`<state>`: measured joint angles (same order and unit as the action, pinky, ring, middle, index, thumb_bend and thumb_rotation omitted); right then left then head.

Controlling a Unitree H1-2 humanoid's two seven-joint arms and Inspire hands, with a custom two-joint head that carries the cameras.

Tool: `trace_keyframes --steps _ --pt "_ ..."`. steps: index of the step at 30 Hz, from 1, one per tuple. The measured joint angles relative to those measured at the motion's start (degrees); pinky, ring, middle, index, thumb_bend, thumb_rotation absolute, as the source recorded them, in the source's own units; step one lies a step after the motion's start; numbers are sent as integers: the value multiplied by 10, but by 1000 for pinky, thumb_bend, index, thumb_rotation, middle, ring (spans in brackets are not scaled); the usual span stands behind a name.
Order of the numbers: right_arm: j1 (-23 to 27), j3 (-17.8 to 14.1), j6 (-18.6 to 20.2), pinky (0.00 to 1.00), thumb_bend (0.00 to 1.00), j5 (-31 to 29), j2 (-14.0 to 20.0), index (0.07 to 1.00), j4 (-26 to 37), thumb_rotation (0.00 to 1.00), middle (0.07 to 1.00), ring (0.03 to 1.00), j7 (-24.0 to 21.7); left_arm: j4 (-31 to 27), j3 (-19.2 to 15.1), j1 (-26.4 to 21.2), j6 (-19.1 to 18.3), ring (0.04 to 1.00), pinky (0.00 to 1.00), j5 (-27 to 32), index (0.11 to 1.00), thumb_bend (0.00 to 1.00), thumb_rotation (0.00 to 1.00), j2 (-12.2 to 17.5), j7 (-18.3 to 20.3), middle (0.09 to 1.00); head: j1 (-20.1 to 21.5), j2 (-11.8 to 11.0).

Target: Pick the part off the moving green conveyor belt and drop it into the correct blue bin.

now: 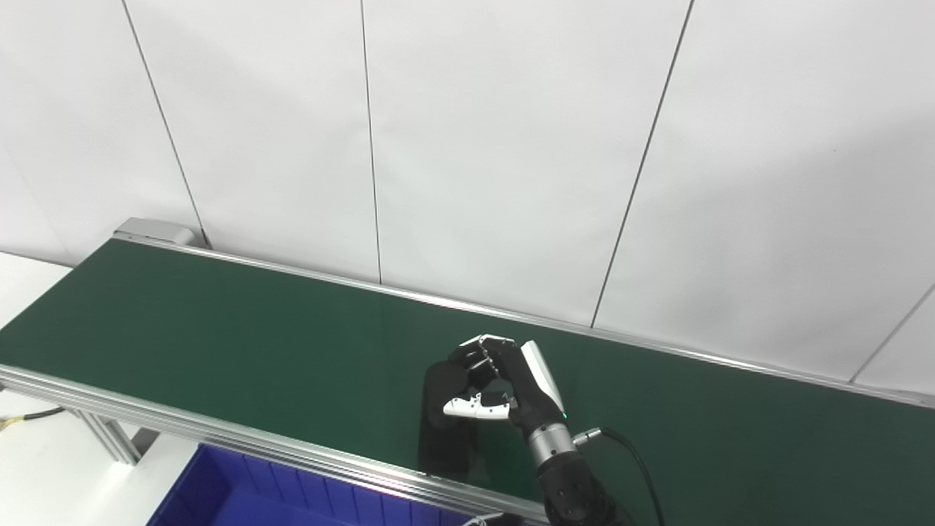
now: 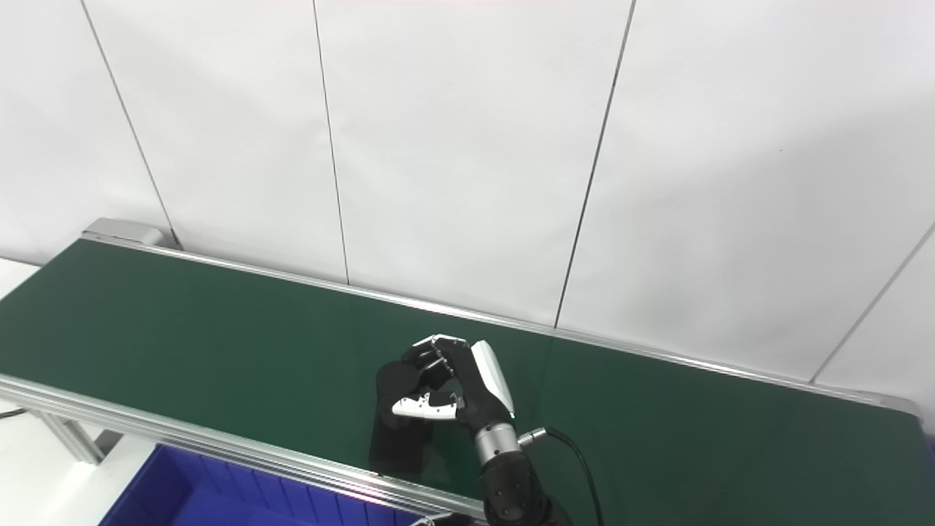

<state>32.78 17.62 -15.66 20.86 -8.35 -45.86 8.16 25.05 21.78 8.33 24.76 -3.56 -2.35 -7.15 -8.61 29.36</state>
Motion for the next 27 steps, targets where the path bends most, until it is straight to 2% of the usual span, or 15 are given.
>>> trace_keyframes --steps 14,20,24,27 --pt "-1 -1 -1 452 515 0 0 470 6 0 527 459 7 -2 0 1 0 690 630 2 766 737 599 0 0 739 2 4" --pt "-3 -3 -1 474 515 -9 0 463 13 0 525 468 7 -2 0 1 0 703 636 2 766 738 601 1 0 748 9 4" --pt "-10 -6 -3 467 516 -11 2 473 37 0 517 466 7 -3 0 1 0 703 643 3 763 736 599 1 0 744 17 4" --pt "-27 -10 -3 461 516 -14 6 471 81 0 519 465 7 -4 -2 2 0 707 650 7 762 739 601 1 6 744 21 3"
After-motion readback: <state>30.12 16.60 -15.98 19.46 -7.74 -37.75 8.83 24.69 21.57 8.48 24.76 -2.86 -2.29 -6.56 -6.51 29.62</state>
